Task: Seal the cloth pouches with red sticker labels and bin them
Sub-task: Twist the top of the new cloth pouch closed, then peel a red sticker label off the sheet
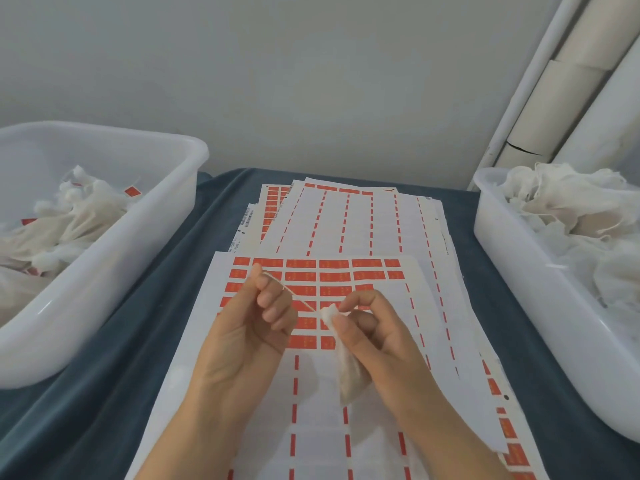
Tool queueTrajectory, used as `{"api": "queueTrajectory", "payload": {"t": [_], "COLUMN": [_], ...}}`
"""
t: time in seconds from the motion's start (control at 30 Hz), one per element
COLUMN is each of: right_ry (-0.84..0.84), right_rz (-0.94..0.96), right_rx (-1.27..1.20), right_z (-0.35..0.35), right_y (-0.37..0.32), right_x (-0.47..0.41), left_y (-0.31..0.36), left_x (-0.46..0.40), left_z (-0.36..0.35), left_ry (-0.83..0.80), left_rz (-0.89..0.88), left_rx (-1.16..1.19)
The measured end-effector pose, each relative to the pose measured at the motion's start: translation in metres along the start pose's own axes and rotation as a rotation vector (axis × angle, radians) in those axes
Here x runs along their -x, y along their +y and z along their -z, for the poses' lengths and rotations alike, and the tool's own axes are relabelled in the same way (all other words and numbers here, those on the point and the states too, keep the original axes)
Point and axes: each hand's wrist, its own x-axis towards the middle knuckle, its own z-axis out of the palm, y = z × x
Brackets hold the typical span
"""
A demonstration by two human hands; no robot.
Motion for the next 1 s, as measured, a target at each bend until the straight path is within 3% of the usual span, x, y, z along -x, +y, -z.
{"api": "queueTrajectory", "payload": {"t": [0.1,0.17,0.27,0.4,0.47,0.53,0.63,0.87,1.0], "right_ry": [0.007,0.006,-0.055,-0.102,0.071,0.360,0.606,0.469,0.289], "right_rz": [-0.016,-0.030,-0.045,-0.042,-0.024,-0.018,-0.149,-0.335,-0.420], "right_rx": [0.011,-0.034,-0.063,0.069,0.235,0.393,0.523,0.102,-0.268], "right_z": [0.006,0.007,0.007,0.010,0.019,0.039,0.070,0.074,0.082], "right_y": [0.002,0.002,0.001,0.003,0.008,0.010,0.011,0.010,0.012], "right_x": [0.002,0.002,0.001,0.000,-0.006,-0.015,-0.022,-0.026,-0.024], "left_y": [-0.006,-0.009,-0.009,-0.008,-0.004,0.002,0.013,-0.021,-0.052], "left_x": [-0.002,-0.003,0.000,0.003,0.003,0.004,0.004,-0.023,-0.028], "left_z": [0.001,0.004,0.001,0.000,-0.003,-0.009,-0.018,-0.035,-0.025], "left_ry": [0.015,-0.029,-0.138,-0.087,-0.036,0.006,0.012,0.006,-0.018], "left_rz": [0.019,0.061,0.038,0.014,-0.006,-0.037,-0.142,-0.281,-0.291], "left_rx": [-0.268,-0.329,-0.303,-0.186,-0.144,-0.195,-0.450,-1.476,-1.709]}}
